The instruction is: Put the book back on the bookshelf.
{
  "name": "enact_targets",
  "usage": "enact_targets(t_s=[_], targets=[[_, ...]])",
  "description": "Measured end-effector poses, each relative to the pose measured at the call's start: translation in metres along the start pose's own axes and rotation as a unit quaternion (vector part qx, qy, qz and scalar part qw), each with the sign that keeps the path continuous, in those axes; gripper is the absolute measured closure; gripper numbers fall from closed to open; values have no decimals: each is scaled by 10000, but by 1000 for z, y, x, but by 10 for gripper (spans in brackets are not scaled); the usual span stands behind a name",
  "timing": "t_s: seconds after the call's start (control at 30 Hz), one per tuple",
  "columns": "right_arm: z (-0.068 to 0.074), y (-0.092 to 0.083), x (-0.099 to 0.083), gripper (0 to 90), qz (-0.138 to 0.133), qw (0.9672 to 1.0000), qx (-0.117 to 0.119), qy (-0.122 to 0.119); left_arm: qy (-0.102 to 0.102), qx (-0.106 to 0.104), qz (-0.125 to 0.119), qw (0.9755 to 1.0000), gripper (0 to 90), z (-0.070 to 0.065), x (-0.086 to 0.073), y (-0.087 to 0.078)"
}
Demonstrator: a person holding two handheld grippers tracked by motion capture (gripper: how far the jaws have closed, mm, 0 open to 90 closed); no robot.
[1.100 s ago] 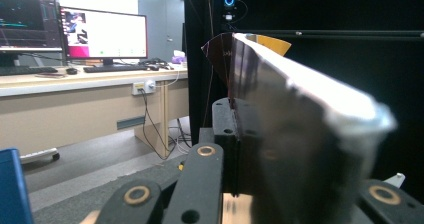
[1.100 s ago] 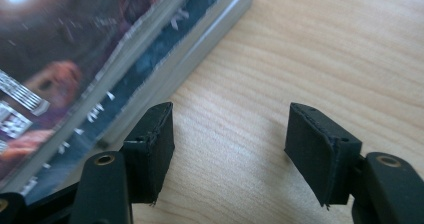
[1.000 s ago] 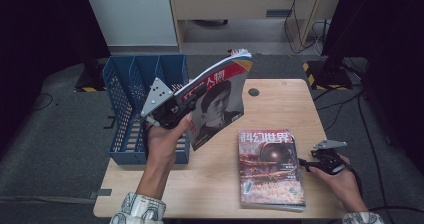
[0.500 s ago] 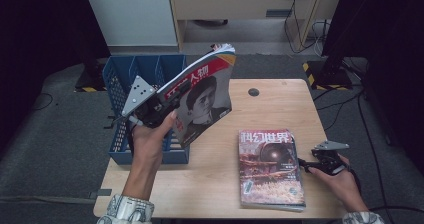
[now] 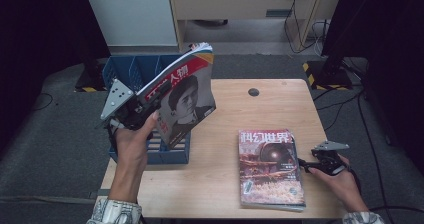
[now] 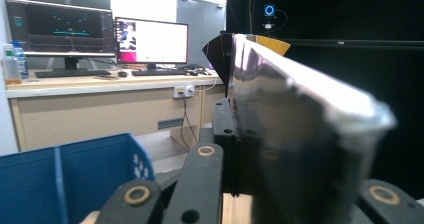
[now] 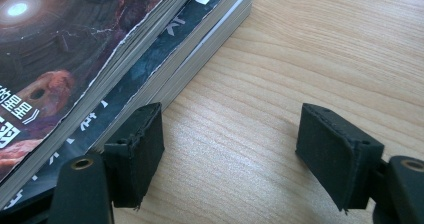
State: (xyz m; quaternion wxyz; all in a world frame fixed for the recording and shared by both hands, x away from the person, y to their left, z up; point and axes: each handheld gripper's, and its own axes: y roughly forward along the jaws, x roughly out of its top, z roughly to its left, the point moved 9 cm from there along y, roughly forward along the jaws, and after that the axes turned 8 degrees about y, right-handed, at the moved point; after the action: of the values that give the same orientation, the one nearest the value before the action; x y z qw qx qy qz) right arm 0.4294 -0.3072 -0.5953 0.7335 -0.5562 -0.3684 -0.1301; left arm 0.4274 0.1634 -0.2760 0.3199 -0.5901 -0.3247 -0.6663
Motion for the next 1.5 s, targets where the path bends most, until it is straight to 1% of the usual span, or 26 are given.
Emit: enact_targets(t_s=[0.07, 0.23, 0.27, 0.3, 0.33, 0.43, 0.47, 0.5, 0.63, 0.67, 0.7, 0.73, 0.83, 1.07, 1.3, 1.5], targets=[[0, 0, 0, 271, -4, 10000, -2, 1, -1, 21, 0, 10000, 867, 2, 0, -2], [0, 0, 0, 271, -10, 10000, -7, 8, -21, 178, -15, 9998, 867, 14, 1, -14], [0, 0, 0, 272, -18, 10000, -10, 1, -21, 178, -15, 9998, 867, 14, 1, -14], [0, 0, 0, 272, -19, 10000, -9, 8, 4, 206, 7, 9998, 867, 17, 1, -17], [0, 0, 0, 272, -19, 10000, -9, 8, 4, 206, 7, 9998, 867, 17, 1, -17], [0, 0, 0, 272, -22, 10000, -9, 18, 2, 280, 12, 9996, 867, 23, 1, -23], [0, 0, 0, 272, -22, 10000, -9, 18, 2, 280, 12, 9996, 867, 23, 1, -23], [0, 0, 0, 271, -26, 10000, -8, 18, -6, 327, 18, 9995, 867, 27, 0, -26], [1, 0, -1, 272, -25, 10000, -6, 50, 0, 406, 36, 9992, 867, 34, -2, -33], [1, 0, -1, 272, -25, 10000, -6, 50, 0, 406, 36, 9992, 867, 34, -2, -33], [1, 0, -1, 271, -30, 10000, -6, 51, -15, 440, 30, 9990, 867, 37, -2, -36], [1, 0, -1, 271, -30, 10000, -6, 51, -15, 440, 30, 9990, 867, 37, -2, -36], [1, 0, -1, 271, -33, 10000, -6, 53, -45, 505, 20, 9987, 867, 44, -4, -43], [0, 0, -1, 271, -53, 10000, -15, 33, -42, 576, 17, 9983, 867, 51, -5, -52], [0, 0, -1, 271, -93, 9999, -34, 40, -54, 669, -11, 9977, 867, 60, -5, -66], [0, 0, -1, 271, -93, 9999, -37, 43, -32, 694, -2, 9976, 867, 63, -4, -73]])
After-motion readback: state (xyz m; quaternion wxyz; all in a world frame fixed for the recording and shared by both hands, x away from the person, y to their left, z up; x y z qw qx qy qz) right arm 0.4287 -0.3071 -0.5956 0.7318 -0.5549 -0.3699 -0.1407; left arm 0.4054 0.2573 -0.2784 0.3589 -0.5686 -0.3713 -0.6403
